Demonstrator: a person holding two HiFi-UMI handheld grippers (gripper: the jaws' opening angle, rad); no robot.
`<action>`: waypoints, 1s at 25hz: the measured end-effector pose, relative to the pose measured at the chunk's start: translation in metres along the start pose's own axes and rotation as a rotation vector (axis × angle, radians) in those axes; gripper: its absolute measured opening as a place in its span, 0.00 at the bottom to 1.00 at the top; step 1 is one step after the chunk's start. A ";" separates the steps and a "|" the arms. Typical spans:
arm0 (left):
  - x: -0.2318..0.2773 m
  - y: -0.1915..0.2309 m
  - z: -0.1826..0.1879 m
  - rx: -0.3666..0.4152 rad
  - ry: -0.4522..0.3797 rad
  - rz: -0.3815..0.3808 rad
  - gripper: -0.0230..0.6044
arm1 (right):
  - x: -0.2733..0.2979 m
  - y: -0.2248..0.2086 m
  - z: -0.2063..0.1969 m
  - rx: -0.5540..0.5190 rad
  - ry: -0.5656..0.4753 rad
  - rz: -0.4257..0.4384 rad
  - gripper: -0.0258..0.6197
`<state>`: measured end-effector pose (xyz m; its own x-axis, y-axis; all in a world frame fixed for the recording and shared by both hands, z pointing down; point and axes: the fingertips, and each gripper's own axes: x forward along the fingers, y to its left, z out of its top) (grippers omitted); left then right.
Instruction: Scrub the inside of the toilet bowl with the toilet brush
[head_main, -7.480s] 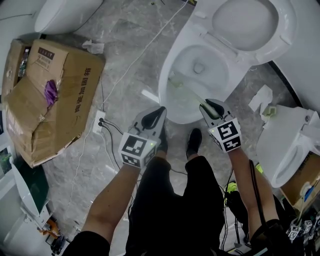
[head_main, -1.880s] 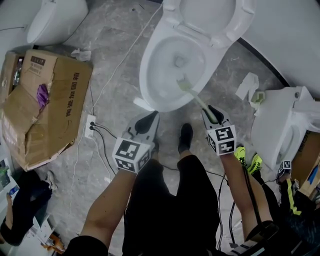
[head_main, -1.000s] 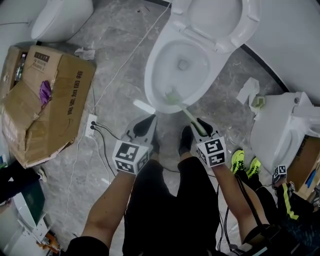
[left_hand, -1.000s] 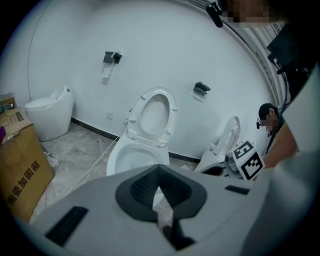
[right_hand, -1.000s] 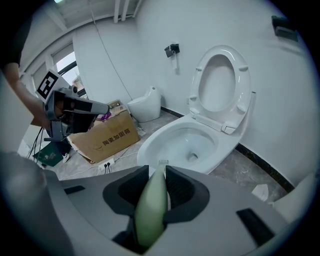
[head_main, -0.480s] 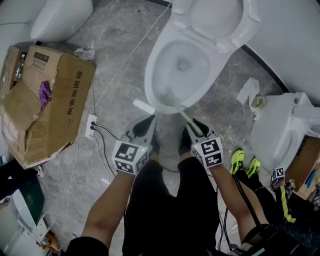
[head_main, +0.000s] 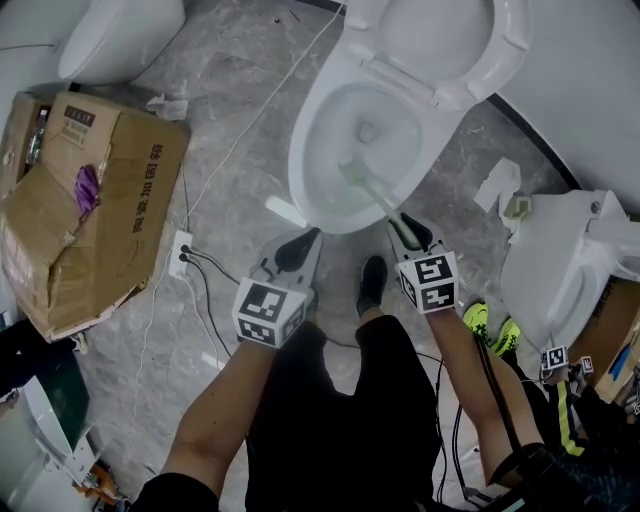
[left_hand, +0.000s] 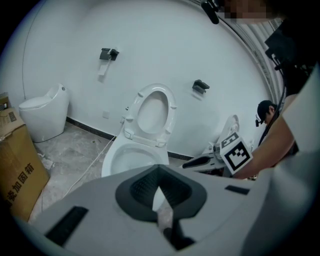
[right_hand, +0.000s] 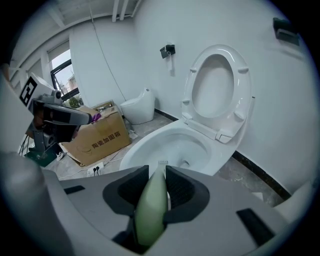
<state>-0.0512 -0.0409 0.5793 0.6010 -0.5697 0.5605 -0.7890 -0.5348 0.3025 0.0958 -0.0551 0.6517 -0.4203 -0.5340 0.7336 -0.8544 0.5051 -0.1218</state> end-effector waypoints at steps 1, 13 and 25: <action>0.005 0.000 0.000 -0.001 0.000 -0.001 0.05 | 0.004 -0.005 0.001 -0.003 0.004 -0.005 0.21; 0.049 0.027 -0.004 -0.019 0.036 -0.009 0.05 | 0.069 -0.062 0.003 0.007 0.080 -0.070 0.21; 0.063 0.049 -0.002 -0.039 0.050 -0.008 0.05 | 0.105 -0.076 0.008 -0.007 0.145 -0.076 0.21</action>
<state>-0.0522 -0.1017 0.6310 0.6009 -0.5335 0.5953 -0.7893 -0.5136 0.3365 0.1138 -0.1549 0.7329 -0.3051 -0.4675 0.8297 -0.8798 0.4718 -0.0578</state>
